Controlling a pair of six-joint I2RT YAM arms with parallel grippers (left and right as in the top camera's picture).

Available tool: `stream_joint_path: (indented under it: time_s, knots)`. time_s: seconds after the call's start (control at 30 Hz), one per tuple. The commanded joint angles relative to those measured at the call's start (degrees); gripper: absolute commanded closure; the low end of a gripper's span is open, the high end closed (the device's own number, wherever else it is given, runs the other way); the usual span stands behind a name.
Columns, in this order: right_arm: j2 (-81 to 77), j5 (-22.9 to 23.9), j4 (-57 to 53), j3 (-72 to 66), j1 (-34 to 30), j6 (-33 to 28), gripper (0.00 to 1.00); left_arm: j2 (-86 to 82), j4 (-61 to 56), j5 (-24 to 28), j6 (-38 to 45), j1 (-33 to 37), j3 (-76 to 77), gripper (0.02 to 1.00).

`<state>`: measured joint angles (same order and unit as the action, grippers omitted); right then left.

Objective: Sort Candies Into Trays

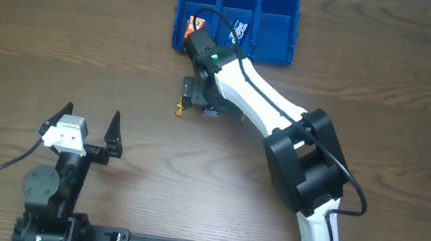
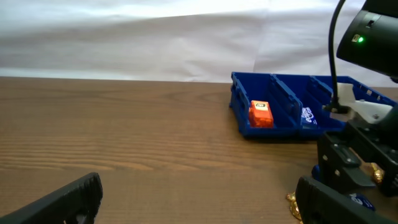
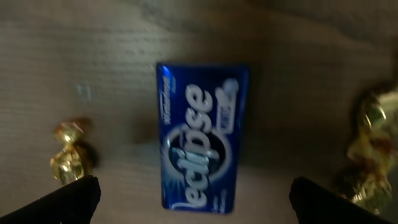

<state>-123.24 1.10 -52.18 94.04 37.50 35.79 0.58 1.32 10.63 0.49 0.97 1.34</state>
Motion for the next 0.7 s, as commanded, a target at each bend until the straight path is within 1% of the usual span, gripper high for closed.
stream_joint_path:
  time_s: [0.03,0.1,0.27,0.47,0.5,0.53,0.67,0.7]
  knots:
    - [-1.64,3.32,1.18,-0.07,0.0,-1.14,0.003,-0.37,1.92,1.4,0.81,0.24,-1.07,0.02]
    - [-1.75,3.67,1.92,-0.07,-0.37,-1.14,0.003,-0.37,1.92,1.4,0.81,0.24,-1.07,0.02]
    - [-3.08,6.88,4.61,-0.07,-0.39,-1.14,0.003,-0.37,1.92,1.4,0.81,0.24,-1.07,0.02]
    - [-4.79,6.99,5.84,-0.04,-0.5,-1.11,0.009,-0.37,1.92,1.4,0.81,0.24,-1.07,0.02]
    - [-4.79,6.99,5.9,0.0,-0.5,-1.11,0.036,-0.37,1.92,1.4,0.81,0.24,-1.07,0.02]
    - [-4.79,6.97,5.9,0.0,-0.5,-1.09,0.097,-0.37,1.92,1.4,0.81,0.24,-1.07,0.02]
    - [-4.79,6.58,5.86,0.0,-0.5,-1.11,0.272,-0.37,1.92,1.4,0.81,0.24,-1.07,0.02]
    - [-4.79,6.58,5.84,0.0,-0.5,-1.11,0.332,-0.37,1.92,1.4,0.81,0.24,-1.07,0.02]
